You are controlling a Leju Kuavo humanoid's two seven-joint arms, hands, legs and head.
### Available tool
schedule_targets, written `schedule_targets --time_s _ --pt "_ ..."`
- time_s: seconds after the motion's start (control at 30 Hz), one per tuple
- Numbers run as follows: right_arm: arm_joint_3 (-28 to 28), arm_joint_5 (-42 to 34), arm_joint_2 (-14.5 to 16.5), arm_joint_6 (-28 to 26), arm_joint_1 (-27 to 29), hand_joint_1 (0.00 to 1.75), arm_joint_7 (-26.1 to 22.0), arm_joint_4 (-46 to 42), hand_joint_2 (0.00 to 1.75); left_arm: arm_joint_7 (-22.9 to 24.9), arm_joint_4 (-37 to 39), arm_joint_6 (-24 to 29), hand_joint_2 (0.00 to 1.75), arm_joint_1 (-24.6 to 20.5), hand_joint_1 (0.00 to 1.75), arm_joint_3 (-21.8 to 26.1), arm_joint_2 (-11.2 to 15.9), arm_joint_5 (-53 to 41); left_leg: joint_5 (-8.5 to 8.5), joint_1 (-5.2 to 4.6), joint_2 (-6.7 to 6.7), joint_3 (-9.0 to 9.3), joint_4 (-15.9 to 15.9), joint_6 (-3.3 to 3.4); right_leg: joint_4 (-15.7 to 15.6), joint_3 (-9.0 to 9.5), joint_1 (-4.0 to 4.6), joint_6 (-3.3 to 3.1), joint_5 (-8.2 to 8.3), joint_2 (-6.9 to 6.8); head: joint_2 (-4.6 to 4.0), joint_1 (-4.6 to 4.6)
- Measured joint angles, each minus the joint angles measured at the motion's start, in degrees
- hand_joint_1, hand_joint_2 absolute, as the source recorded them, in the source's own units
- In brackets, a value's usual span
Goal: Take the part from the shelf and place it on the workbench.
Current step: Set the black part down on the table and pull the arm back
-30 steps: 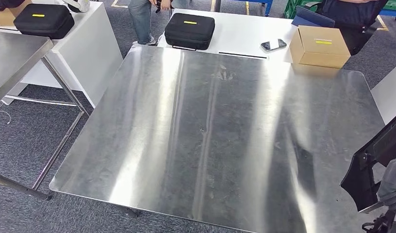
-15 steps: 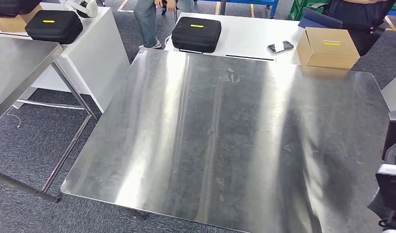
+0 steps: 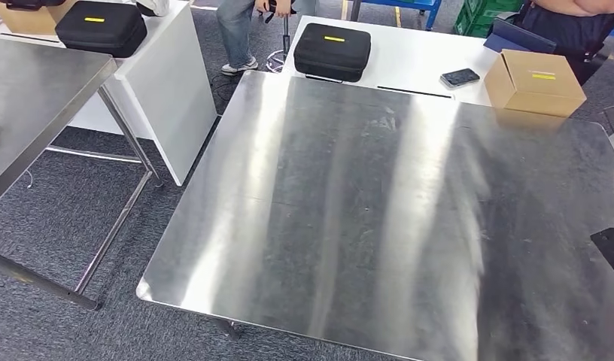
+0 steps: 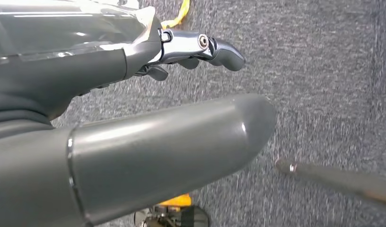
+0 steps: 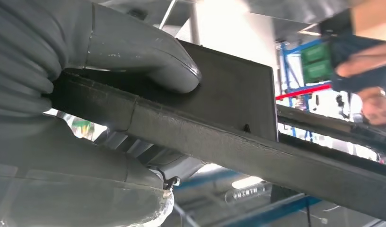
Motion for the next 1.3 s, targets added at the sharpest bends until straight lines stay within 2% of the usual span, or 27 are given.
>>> schedule_targets --time_s 0.03,0.07,0.1,0.13,0.2,0.23,0.27,0.3,0.4,0.67,0.93,1.3 --pt "0.88 1.28 -0.61 -0.09 -0.77 1.75 0.19 1.83 1.75 -0.01 0.02 -0.15 0.00 0.00 0.00 0.02 0.08 -0.04 -0.01 -0.42 -0.05 0.00 0.00 0.36 3.62 -1.93 0.49 -0.26 -0.98 0.06 0.00 0.05" --pt "1.73 2.24 -1.07 -0.13 -1.34 1.75 0.36 3.36 1.75 -0.01 0.03 -0.28 0.00 0.00 0.00 0.02 0.13 -0.08 -0.02 -0.86 -0.14 0.03 0.01 0.63 5.23 -2.92 1.01 -0.38 -1.10 0.13 0.00 0.07" --pt "2.47 2.83 -1.48 -0.15 -1.79 1.75 0.49 4.62 1.75 -0.01 0.05 -0.38 0.00 0.00 0.00 0.03 0.15 -0.10 -0.03 -1.28 -0.28 0.10 0.02 0.84 4.32 -2.71 1.48 -0.44 -0.30 0.18 0.00 0.07" --pt "3.09 3.13 -1.87 -0.16 -2.19 1.75 0.57 5.63 1.75 -0.01 0.05 -0.40 0.00 -0.01 0.00 0.03 0.18 -0.10 -0.05 -1.65 -0.45 0.20 0.02 0.99 1.16 -1.38 1.94 -0.56 1.19 0.23 0.00 0.07" --pt "3.95 3.34 -2.63 -0.19 -2.90 1.75 0.69 6.93 1.75 -0.02 0.05 -0.43 0.00 -0.02 0.00 0.04 0.22 -0.11 -0.10 -2.27 -0.75 0.34 0.05 1.10 -6.67 2.18 2.78 -1.38 4.14 0.32 0.00 0.03" --pt "4.28 3.41 -2.99 -0.21 -3.20 1.75 0.73 7.34 1.75 -0.02 0.05 -0.43 0.00 -0.03 0.00 0.04 0.27 -0.11 -0.13 -2.49 -0.85 0.31 0.11 1.11 -9.20 3.37 3.06 -1.89 5.04 0.37 0.00 -0.04" --pt "4.57 3.57 -3.32 -0.23 -3.44 1.75 0.76 7.67 1.75 -0.03 0.06 -0.44 0.00 -0.03 0.00 0.05 0.34 -0.13 -0.17 -2.67 -0.90 0.23 0.18 1.25 -10.37 3.88 3.20 -2.28 5.48 0.39 0.00 -0.10" --pt "4.93 3.89 -3.61 -0.25 -3.75 1.75 0.83 8.05 1.75 -0.03 0.07 -0.44 0.00 -0.02 0.00 0.05 0.43 -0.15 -0.17 -2.79 -0.92 0.12 0.22 1.47 -10.49 3.96 3.27 -2.46 5.66 0.40 0.00 -0.18" --pt "6.44 5.55 -4.33 -0.16 -5.09 1.75 1.23 9.65 1.75 -0.03 0.09 -0.61 0.00 -0.02 0.00 0.06 0.60 -0.39 -0.11 -2.78 -0.85 0.10 0.12 2.02 -10.76 4.03 3.36 -2.41 5.88 0.45 0.00 -0.21" --pt "10.66 7.97 -4.55 -0.26 -8.70 1.75 1.70 15.82 1.75 0.39 0.23 -1.10 0.00 -0.21 0.00 0.05 1.05 -0.87 0.09 -2.75 -0.83 0.27 -0.18 1.69 -10.74 4.05 3.37 -2.47 5.88 0.47 0.00 -0.20" --pt "14.10 9.42 -2.45 -0.28 -12.60 1.75 1.06 22.15 1.75 1.10 0.66 -1.31 0.00 -0.35 0.00 0.05 1.07 -1.41 0.13 -2.79 -0.87 0.25 -0.19 1.61 -10.72 4.05 3.37 -2.48 5.87 0.45 0.00 -0.19" --pt "15.95 9.75 -1.36 -0.28 -13.27 1.75 0.27 24.94 1.75 1.00 0.93 -0.67 0.00 -0.44 0.00 0.01 1.12 -2.08 0.13 -2.96 -0.90 0.20 -0.19 1.62 -10.74 4.05 3.25 -2.47 5.87 0.45 0.00 -0.19"
